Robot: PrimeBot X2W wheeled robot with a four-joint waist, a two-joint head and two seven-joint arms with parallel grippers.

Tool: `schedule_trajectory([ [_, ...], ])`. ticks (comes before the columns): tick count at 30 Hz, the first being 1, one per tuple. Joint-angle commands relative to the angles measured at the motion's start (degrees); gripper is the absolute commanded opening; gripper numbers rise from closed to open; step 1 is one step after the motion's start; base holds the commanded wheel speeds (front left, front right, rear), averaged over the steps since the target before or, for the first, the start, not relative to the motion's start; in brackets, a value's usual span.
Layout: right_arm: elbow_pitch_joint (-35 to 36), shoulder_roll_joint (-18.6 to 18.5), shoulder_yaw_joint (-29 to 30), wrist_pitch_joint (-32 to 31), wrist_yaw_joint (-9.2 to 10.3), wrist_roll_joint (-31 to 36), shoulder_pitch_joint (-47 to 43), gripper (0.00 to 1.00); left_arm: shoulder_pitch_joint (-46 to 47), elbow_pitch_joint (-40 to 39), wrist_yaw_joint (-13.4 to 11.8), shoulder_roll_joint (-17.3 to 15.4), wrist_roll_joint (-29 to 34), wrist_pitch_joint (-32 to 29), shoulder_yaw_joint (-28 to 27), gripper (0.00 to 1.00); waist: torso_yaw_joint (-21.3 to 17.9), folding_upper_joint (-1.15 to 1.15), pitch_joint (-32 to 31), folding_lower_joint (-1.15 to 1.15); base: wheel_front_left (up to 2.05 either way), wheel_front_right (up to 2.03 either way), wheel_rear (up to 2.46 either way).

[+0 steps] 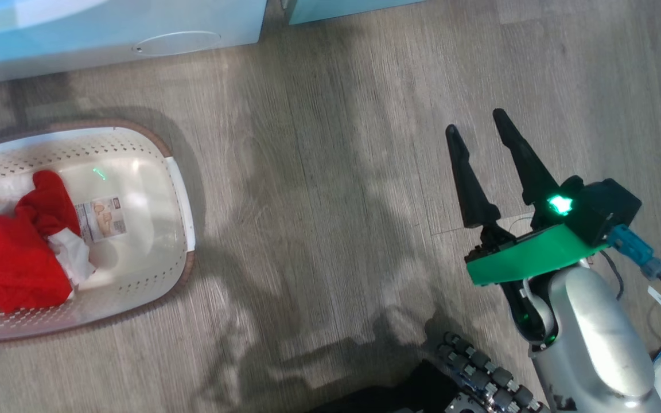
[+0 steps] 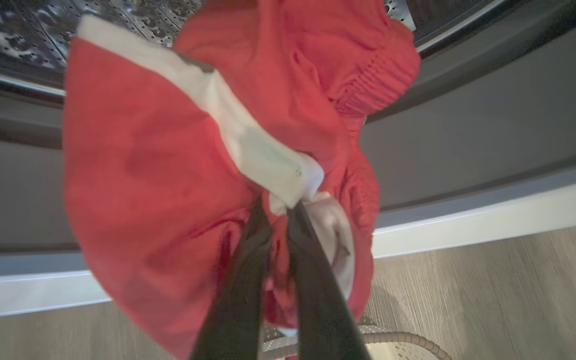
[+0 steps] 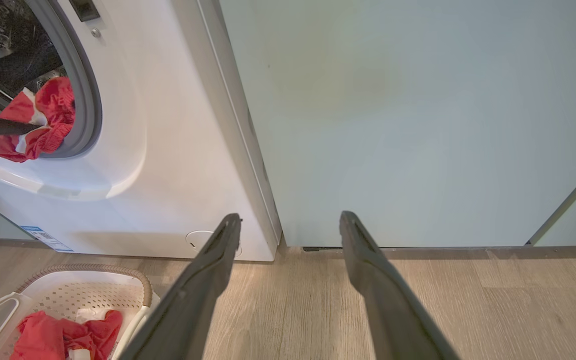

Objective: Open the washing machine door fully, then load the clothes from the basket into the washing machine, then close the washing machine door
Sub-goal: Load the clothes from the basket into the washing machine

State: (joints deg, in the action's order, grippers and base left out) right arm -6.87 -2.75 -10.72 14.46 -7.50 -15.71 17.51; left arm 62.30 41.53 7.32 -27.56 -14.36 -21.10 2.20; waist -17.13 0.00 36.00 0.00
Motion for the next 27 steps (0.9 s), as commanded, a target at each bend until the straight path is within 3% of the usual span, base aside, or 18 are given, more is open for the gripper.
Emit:
schedule_trajectory([
  [1, 1.75, -0.12, -1.25, 0.54, 0.01, -0.36, -0.38, 1.0, 1.84, -1.52, -0.12, -2.33, -0.72, 0.35, -1.02, 0.0, -0.1, 0.0, 0.04, 0.0, 0.0, 0.0, 0.0],
  [11, 2.23, -0.12, -2.96, 0.54, 0.01, -0.99, -0.2, 1.0, 8.01, -2.59, 0.11, -2.96, -4.69, 6.74, -0.55, 0.0, -1.86, 0.0, 2.87, 0.0, 0.0, 0.0, 0.0],
  [27, 4.09, -0.12, -5.8, 0.54, 0.01, -3.77, 1.55, 1.0, 28.59, -0.93, 0.16, -10.66, 1.23, 18.0, 6.92, 0.0, -7.72, 0.0, 11.2, 0.0, 0.0, 0.0, 0.0],
])
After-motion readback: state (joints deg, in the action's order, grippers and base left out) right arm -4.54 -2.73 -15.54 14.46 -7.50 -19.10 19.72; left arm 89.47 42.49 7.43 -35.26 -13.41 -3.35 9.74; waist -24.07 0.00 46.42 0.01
